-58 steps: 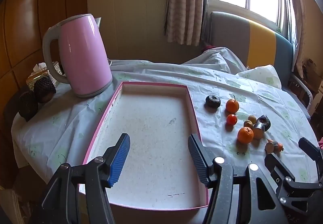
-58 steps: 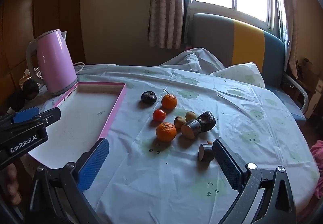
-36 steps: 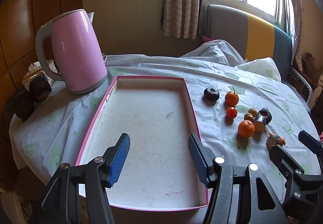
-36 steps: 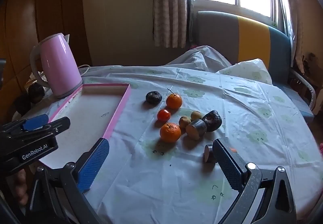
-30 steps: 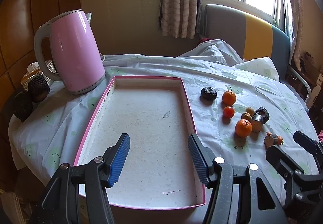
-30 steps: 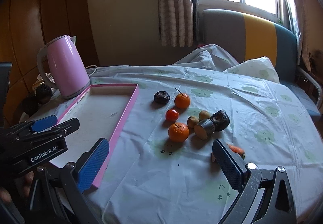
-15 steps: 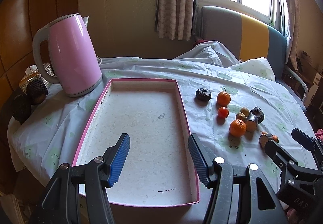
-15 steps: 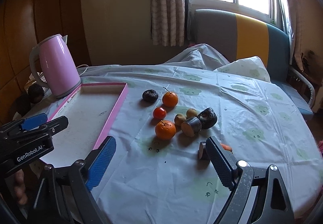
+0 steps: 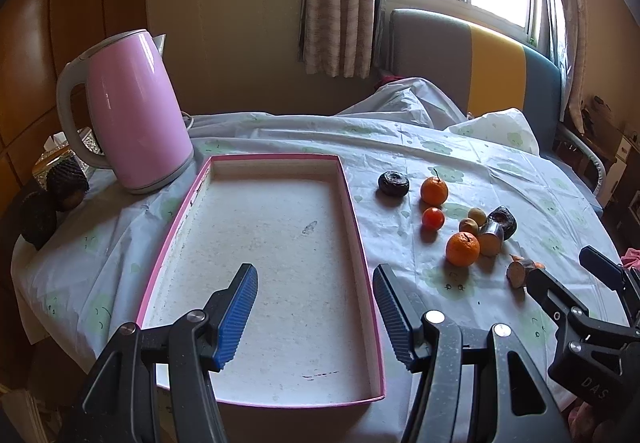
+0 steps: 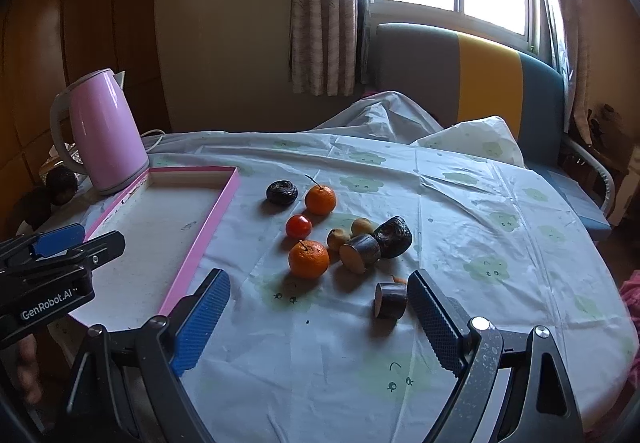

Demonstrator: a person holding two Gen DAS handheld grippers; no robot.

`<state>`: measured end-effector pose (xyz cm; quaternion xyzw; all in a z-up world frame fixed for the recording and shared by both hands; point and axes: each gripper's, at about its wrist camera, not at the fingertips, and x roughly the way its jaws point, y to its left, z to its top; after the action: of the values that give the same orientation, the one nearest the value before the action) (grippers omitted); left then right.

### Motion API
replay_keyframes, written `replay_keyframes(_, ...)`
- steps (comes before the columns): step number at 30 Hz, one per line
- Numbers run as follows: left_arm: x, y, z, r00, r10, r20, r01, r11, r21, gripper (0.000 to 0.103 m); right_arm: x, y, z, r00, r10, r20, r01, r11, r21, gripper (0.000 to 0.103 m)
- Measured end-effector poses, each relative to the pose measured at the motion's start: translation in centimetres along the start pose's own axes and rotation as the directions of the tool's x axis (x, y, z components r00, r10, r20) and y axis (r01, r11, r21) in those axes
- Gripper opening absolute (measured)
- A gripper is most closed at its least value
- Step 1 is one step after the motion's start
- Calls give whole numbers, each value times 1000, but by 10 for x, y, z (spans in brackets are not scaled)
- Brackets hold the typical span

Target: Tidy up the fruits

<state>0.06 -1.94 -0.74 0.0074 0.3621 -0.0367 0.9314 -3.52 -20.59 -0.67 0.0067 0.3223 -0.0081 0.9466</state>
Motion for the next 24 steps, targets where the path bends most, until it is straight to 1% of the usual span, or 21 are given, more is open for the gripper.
replay_keyframes(4,1,-3,-1,1000,-15,-9,15,1000,10,61,2,-5,-2,1000,-11,-7,11,1000,9,91)
replay_keyframes(5,2,-4,-1,1000,-23,-12,23,1000,12,61,3,-7,-2,1000,-13,-11,13,1000,11,89)
replay_keyframes(7,3,-6,-2,998,-54,-22,54,998,14,64,6,-12,-3,1000,-14,-21,15,1000,20,82)
replay_keyframes(9,5,-7,-2,994,-102,-44,103,995,13,65,10,-19,-5,999,-18,-44,19,999,36,68)
replay_keyframes(10,6,-8,-2,988,-142,-62,143,990,5,65,14,-24,-6,998,-11,-61,14,999,49,65)
replay_keyframes(12,9,-10,-3,970,-223,-94,222,975,-21,66,19,-34,-10,996,5,-88,2,997,76,59)
replay_keyframes(13,11,-12,-4,960,-255,-116,254,967,-32,66,22,-39,-12,995,7,-99,2,996,87,59)
replay_keyframes(15,15,-19,-8,945,-291,-147,291,956,-26,66,26,-49,-17,993,8,-120,6,994,112,58)
replay_keyframes(16,15,-23,-10,940,-305,-154,306,952,-16,66,29,-55,-19,991,10,-132,7,992,128,58)
replay_keyframes(18,15,-33,-13,936,-313,-163,320,947,18,66,33,-65,-24,988,11,-153,14,987,158,58)
replay_keyframes(20,18,-41,-15,925,-331,-186,344,938,40,66,37,-74,-28,985,14,-171,19,983,185,58)
replay_keyframes(24,28,-48,-18,912,-326,-247,349,936,51,66,45,-83,-33,981,3,-193,37,979,201,58)
